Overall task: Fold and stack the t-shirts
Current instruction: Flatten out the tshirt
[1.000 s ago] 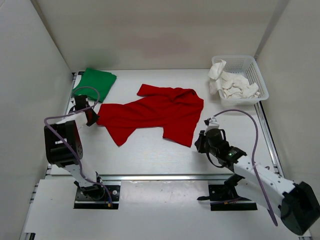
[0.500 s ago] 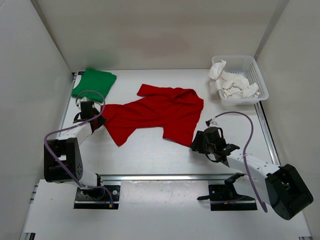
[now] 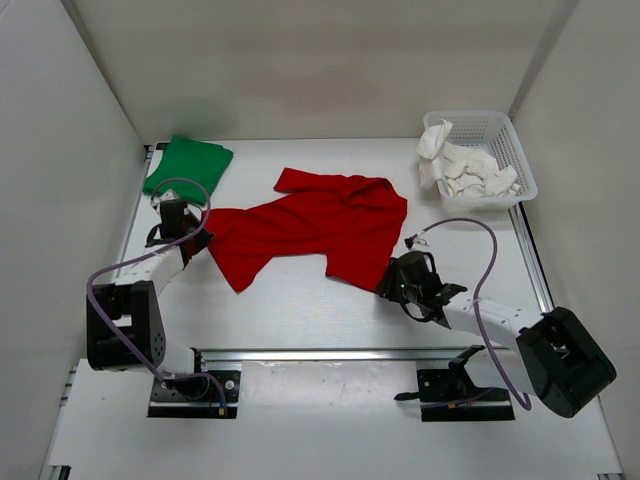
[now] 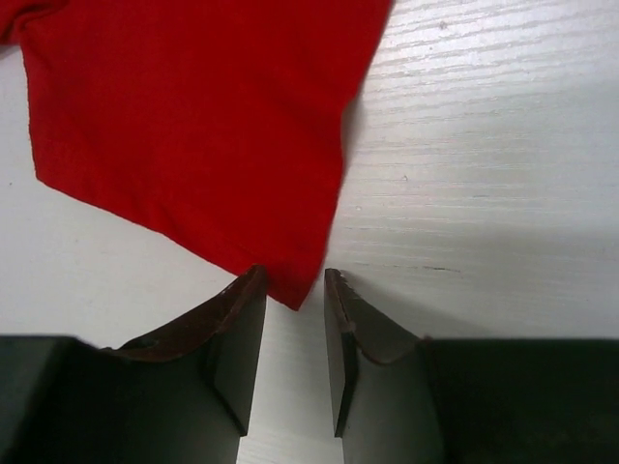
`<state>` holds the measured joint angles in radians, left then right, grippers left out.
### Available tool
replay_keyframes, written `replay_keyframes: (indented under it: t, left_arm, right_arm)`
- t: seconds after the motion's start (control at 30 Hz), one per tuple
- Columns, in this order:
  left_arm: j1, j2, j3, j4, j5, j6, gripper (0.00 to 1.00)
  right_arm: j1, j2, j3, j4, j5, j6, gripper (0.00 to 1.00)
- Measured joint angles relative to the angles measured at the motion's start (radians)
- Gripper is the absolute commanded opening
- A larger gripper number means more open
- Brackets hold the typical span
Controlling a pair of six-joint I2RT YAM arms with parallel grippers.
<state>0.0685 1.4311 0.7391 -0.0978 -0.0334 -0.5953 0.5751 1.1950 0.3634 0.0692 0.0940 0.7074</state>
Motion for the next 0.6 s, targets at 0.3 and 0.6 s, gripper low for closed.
replay_keyframes:
  t: [0.3,0.6]
  left_arm:
    - [0.011,-0.032,0.0,0.001,0.012,0.001,0.0]
    - [0.0,-0.053,0.0,-0.003,0.012,0.007,0.0]
  right_arm:
    - [0.067,0.084,0.08,-0.049,0.081,-0.026,0.24]
    - [0.051,0.078,0.086,-0.095,0.098,-0.03,0.0]
